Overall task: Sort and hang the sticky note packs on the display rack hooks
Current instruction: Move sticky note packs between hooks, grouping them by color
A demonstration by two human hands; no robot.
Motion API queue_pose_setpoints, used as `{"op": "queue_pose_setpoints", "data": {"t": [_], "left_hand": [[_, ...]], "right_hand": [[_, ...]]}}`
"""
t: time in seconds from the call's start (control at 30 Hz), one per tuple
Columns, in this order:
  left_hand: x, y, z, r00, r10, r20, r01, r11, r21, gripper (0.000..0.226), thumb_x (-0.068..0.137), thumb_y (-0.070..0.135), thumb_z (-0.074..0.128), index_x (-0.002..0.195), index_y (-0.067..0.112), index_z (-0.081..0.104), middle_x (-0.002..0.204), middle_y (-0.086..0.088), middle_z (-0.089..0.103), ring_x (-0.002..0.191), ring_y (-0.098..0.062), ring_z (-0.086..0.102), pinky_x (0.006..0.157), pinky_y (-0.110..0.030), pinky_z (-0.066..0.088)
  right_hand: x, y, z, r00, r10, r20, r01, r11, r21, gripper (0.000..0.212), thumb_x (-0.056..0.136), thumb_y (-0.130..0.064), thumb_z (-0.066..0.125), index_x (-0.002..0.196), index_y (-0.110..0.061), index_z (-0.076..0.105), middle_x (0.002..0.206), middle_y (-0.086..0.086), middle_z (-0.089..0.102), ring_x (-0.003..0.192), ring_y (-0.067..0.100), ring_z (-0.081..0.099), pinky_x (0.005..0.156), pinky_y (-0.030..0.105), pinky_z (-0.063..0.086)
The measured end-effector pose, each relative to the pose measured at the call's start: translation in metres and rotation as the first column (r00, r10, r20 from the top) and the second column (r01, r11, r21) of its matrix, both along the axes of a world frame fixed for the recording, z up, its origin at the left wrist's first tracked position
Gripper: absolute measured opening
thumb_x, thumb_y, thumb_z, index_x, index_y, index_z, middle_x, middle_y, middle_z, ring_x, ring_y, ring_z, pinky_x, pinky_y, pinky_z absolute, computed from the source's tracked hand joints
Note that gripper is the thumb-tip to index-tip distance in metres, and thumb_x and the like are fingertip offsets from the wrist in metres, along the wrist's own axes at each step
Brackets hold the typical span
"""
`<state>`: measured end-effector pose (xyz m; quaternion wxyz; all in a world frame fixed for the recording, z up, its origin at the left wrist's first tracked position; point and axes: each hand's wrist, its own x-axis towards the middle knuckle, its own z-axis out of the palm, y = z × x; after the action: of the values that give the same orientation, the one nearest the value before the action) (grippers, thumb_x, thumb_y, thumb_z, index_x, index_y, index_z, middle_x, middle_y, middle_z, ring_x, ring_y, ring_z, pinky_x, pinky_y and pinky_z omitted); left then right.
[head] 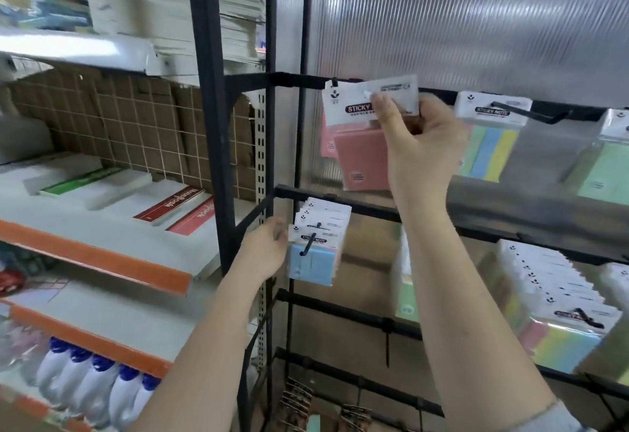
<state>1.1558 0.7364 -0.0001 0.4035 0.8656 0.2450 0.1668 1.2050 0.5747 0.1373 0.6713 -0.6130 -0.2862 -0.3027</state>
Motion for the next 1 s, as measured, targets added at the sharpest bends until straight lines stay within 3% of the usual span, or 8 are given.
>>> {"op": "queue_pose_setpoints", "data": {"t": [0.23, 0.37, 0.47, 0.57, 0.67, 0.77, 0.87, 1.0], "left_hand": [[0.01, 0.008, -0.005, 0.996, -0.028, -0.082, 0.037, 0.992, 0.117, 0.038, 0.102, 0.019, 0.032, 0.138, 0.013, 0.041, 0.13, -0.011, 0.056, 0.115, -0.022, 0.054, 0.092, -0.029, 0.043], [0.007, 0.011, -0.003, 0.994, -0.085, -0.07, 0.09, 0.993, 0.072, 0.039, 0.102, 0.02, 0.032, 0.139, 0.014, 0.039, 0.134, -0.009, 0.053, 0.121, -0.022, 0.05, 0.093, -0.029, 0.04], [0.008, 0.018, -0.006, 0.991, -0.118, -0.061, 0.122, 0.991, 0.056, 0.04, 0.101, 0.02, 0.034, 0.14, 0.013, 0.038, 0.135, -0.009, 0.052, 0.123, -0.022, 0.049, 0.096, -0.029, 0.039], [0.009, 0.021, -0.009, 0.989, -0.141, -0.052, 0.144, 0.989, 0.046, 0.04, 0.101, 0.021, 0.034, 0.14, 0.014, 0.037, 0.137, -0.009, 0.049, 0.124, -0.023, 0.048, 0.098, -0.031, 0.038], [0.011, 0.019, -0.01, 0.987, -0.154, -0.045, 0.157, 0.986, 0.061, 0.04, 0.101, 0.022, 0.035, 0.139, 0.014, 0.037, 0.138, -0.009, 0.049, 0.122, -0.022, 0.049, 0.09, -0.027, 0.039], [0.013, 0.018, -0.01, 0.989, -0.139, -0.051, 0.143, 0.987, 0.077, 0.039, 0.101, 0.023, 0.035, 0.139, 0.015, 0.037, 0.134, -0.008, 0.052, 0.11, -0.02, 0.055, 0.079, -0.023, 0.043], [0.015, 0.019, -0.009, 0.99, -0.114, -0.079, 0.121, 0.988, 0.093, 0.04, 0.1, 0.024, 0.035, 0.139, 0.017, 0.037, 0.127, -0.007, 0.057, 0.081, -0.012, 0.058, 0.057, -0.02, 0.044], [0.018, 0.02, -0.008, 0.991, -0.107, -0.085, 0.112, 0.992, 0.064, 0.038, 0.101, 0.026, 0.035, 0.138, 0.02, 0.039, 0.124, -0.004, 0.057, 0.065, -0.006, 0.055, 0.048, -0.02, 0.037]], "right_hand": [[-0.002, 0.028, 0.014, 0.993, 0.0, -0.12, 0.0, 1.0, 0.0, 0.021, 0.085, -0.031, 0.071, 0.068, -0.021, 0.064, 0.059, -0.013, 0.061, 0.054, -0.005, 0.052, 0.052, 0.015, 0.041], [-0.005, 0.036, 0.016, 0.989, -0.021, -0.146, 0.025, 0.999, 0.026, 0.02, 0.084, -0.031, 0.071, 0.073, -0.015, 0.068, 0.069, -0.005, 0.068, 0.064, 0.007, 0.061, 0.06, 0.028, 0.051], [-0.007, 0.04, 0.016, 0.985, -0.039, -0.17, 0.045, 0.999, 0.026, 0.02, 0.084, -0.031, 0.071, 0.073, -0.014, 0.069, 0.07, -0.003, 0.07, 0.067, 0.012, 0.066, 0.061, 0.03, 0.053], [-0.008, 0.043, 0.015, 0.982, -0.045, -0.183, 0.052, 0.998, 0.035, 0.02, 0.085, -0.029, 0.071, 0.068, -0.018, 0.066, 0.065, -0.007, 0.067, 0.06, 0.006, 0.061, 0.057, 0.026, 0.05], [-0.005, 0.046, 0.013, 0.978, -0.079, -0.192, 0.081, 0.997, 0.006, 0.021, 0.085, -0.029, 0.069, 0.069, -0.016, 0.067, 0.065, -0.007, 0.067, 0.059, 0.006, 0.059, 0.057, 0.026, 0.047], [0.003, 0.048, 0.01, 0.971, -0.102, -0.215, 0.099, 0.995, -0.024, 0.025, 0.086, -0.032, 0.068, 0.072, -0.011, 0.068, 0.065, -0.002, 0.067, 0.058, 0.008, 0.057, 0.057, 0.028, 0.046], [0.017, 0.05, 0.009, 0.965, -0.079, -0.252, 0.075, 0.997, -0.026, 0.025, 0.085, -0.034, 0.069, 0.075, -0.011, 0.069, 0.071, 0.004, 0.07, 0.062, 0.009, 0.057, 0.061, 0.03, 0.047], [0.043, 0.057, 0.012, 0.932, -0.088, -0.352, 0.07, 0.995, -0.065, 0.025, 0.085, -0.037, 0.069, 0.066, -0.021, 0.062, 0.069, -0.001, 0.066, 0.063, 0.011, 0.058, 0.06, 0.026, 0.044]]}}
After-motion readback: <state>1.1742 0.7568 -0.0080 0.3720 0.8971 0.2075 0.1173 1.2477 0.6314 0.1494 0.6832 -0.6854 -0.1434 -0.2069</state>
